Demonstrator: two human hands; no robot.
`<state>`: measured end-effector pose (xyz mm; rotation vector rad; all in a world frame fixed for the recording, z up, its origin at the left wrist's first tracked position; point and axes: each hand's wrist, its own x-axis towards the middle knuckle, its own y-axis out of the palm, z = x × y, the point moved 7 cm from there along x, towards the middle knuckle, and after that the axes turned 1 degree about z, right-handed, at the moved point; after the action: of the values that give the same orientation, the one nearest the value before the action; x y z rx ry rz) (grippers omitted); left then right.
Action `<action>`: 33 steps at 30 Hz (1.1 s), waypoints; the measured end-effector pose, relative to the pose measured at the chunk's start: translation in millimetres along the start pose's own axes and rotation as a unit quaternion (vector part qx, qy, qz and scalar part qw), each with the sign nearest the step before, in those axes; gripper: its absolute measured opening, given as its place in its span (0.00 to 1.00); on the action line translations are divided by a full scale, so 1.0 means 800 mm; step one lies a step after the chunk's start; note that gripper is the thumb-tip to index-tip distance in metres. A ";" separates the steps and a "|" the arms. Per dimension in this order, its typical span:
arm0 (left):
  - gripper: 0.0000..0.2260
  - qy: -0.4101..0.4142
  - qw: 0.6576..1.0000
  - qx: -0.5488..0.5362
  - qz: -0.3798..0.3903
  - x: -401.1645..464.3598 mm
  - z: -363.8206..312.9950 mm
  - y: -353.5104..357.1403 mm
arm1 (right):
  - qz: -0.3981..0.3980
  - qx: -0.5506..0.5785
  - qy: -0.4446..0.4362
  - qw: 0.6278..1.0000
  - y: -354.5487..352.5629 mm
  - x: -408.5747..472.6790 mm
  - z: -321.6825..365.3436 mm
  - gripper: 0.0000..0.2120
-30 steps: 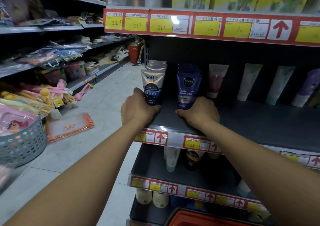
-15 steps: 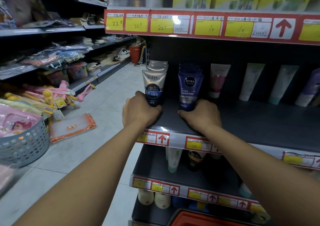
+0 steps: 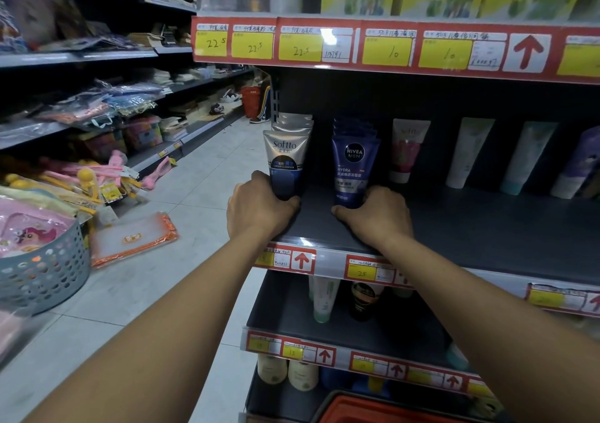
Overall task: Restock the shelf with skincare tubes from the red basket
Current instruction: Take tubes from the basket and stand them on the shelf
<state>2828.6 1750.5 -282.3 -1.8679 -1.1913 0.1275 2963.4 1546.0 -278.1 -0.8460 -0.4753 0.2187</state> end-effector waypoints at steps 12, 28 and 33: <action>0.34 -0.016 1.000 -0.020 0.011 -0.004 0.000 -0.005 | 0.058 0.009 0.026 0.998 0.004 0.001 -0.004 0.30; 0.24 0.136 0.989 0.030 -0.051 -0.107 -0.061 -0.067 | -0.030 -0.026 -0.067 0.997 -0.079 -0.086 -0.035 0.21; 0.24 0.141 0.990 0.006 -0.026 -0.151 -0.073 -0.064 | -0.059 -0.058 -0.079 0.993 -0.110 -0.118 -0.051 0.17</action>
<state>2759.4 1628.6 -252.6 -1.7735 -1.0393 -0.1527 2900.9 1426.5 -263.9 -0.9140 -0.6890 0.1496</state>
